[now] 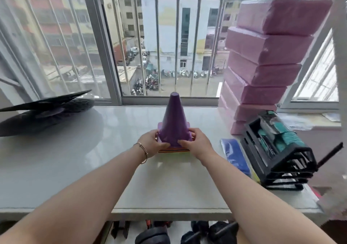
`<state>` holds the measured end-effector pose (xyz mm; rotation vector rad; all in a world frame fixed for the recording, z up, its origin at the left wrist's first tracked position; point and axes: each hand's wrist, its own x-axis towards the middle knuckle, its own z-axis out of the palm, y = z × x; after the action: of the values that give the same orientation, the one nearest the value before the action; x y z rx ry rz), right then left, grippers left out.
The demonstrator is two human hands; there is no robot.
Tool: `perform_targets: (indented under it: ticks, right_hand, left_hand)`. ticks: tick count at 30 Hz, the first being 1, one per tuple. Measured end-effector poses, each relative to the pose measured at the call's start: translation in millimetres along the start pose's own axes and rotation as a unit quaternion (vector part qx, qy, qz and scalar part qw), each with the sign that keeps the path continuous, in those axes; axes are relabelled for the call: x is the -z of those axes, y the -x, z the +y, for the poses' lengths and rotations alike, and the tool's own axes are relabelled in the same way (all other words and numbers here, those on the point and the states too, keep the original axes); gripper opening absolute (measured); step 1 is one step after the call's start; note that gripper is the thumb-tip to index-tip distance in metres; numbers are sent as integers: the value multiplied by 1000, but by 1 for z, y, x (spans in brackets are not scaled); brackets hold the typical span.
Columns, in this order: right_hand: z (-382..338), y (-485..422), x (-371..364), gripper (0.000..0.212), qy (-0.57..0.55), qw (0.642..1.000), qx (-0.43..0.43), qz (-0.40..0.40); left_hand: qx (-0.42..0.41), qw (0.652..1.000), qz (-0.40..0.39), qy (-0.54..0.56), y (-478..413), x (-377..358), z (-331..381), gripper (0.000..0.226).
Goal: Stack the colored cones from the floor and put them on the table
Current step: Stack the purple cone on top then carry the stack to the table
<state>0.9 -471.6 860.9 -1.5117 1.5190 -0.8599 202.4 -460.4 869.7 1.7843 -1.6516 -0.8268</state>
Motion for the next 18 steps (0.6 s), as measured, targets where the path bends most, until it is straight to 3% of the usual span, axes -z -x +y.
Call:
perform_targets:
  ticks: [6, 10, 13, 18]
  right_hand:
    - [0, -37, -15, 70, 25, 999, -25, 23]
    - [-5, -55, -13, 62, 37, 998, -26, 32]
    - [-9, -70, -11, 63, 60, 997, -25, 33]
    - [-15, -96, -12, 55, 71, 997, -24, 31]
  left_hand:
    - [-9, 1000, -17, 5, -49, 6, -19, 52]
    - [-7, 1000, -27, 11, -74, 8, -20, 34]
    - [-8, 999, -31, 14, -94, 7, -22, 49]
    - [-4, 999, -21, -29, -116, 7, -16, 33]
